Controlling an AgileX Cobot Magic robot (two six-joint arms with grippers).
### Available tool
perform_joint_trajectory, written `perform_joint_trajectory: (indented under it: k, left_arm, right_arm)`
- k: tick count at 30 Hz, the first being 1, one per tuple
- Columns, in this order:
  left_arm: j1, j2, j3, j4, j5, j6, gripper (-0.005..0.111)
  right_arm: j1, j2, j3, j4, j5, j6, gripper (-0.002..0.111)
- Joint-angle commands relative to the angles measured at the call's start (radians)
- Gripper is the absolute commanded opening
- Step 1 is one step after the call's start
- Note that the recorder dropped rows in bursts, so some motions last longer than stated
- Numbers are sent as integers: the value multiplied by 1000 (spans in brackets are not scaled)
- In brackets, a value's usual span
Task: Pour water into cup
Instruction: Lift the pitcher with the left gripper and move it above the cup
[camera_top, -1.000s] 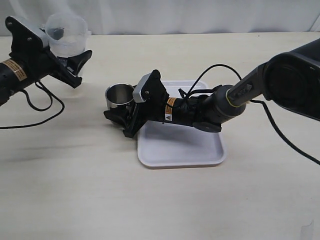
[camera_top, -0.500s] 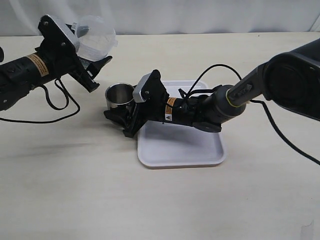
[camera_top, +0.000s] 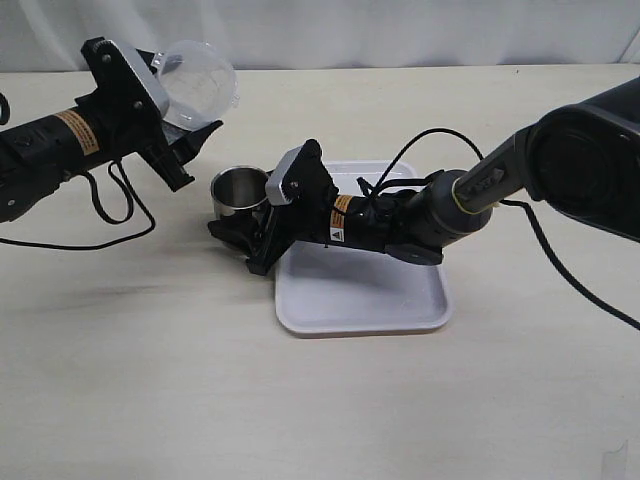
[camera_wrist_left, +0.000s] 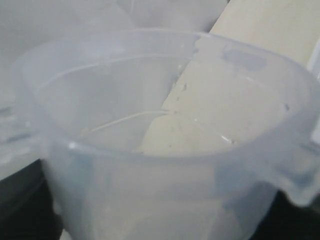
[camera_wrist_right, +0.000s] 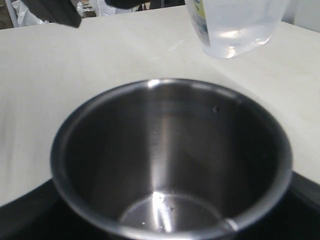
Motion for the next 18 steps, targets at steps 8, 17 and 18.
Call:
perform_joint_trajectory:
  k: [8,17,18]
  left_arm:
    - [-2,-10,-12,-6,-20,137,0]
    - [-2,-10,-12,-6,-20,181,0]
    - [-2,-10,-12,-6,-20,181,0]
  right_arm:
    - [0,-3,6,-5,37,-2,4]
    - [0,-3,6,-5,37,-2,4]
    - [0,-3,6,-5,37,-2,4]
